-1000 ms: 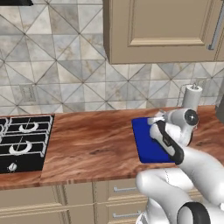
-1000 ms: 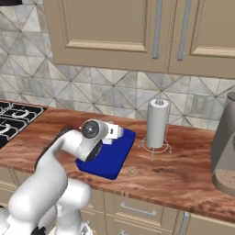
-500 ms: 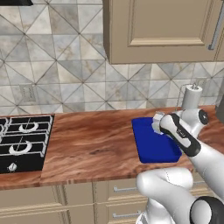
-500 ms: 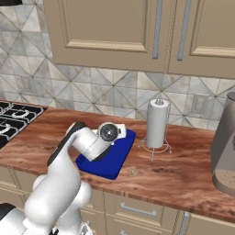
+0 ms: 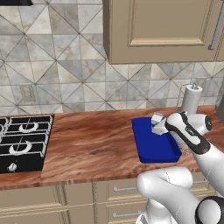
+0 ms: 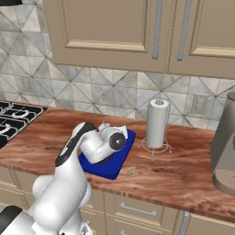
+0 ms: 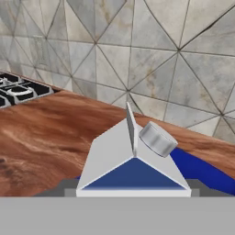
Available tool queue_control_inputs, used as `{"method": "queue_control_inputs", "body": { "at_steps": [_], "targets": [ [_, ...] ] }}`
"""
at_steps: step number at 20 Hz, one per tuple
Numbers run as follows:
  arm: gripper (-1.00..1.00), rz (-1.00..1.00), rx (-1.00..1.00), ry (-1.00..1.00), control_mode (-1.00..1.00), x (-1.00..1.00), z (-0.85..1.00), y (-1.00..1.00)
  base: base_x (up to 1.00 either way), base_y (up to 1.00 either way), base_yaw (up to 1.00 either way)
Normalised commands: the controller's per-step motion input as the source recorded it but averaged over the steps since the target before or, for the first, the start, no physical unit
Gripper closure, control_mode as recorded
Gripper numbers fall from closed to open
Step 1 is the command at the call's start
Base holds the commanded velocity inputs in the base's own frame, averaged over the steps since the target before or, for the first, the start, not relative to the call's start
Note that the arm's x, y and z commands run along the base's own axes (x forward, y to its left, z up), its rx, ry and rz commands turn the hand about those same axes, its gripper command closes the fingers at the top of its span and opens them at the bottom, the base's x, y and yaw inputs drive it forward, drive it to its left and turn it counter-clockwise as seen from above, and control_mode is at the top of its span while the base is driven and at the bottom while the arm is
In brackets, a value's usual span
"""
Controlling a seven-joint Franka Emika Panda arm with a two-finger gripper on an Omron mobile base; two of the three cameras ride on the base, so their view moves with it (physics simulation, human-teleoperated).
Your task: Take out the milk from the fridge and place it on the tray on the counter. Then take the sugar cube near the tray and place it in the tray.
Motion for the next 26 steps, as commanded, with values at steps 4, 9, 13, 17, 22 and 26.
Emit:
{"method": "queue_control_inputs", "body": {
  "at_steps": [4,9,13,17,22,26],
  "targets": [
    [1.00,0.05,0.09,0.00,-1.00,0.14,-0.41,0.00,0.00,0.00,0.00],
    [1.00,0.04,0.09,0.00,-1.00,0.15,-0.38,0.00,0.00,0.00,0.00],
    [1.00,0.04,0.07,0.00,-1.00,0.09,-0.44,0.00,0.00,0.00,0.00],
    [1.00,0.06,0.08,-0.01,-1.00,0.04,-0.36,0.00,0.00,0.00,0.00],
    [1.00,0.05,0.01,-0.04,-1.00,0.09,-0.31,0.00,0.00,0.00,0.00],
    [1.00,0.04,0.00,-0.06,-1.00,0.12,-0.23,0.00,0.00,0.00,0.00]
  ]
}}
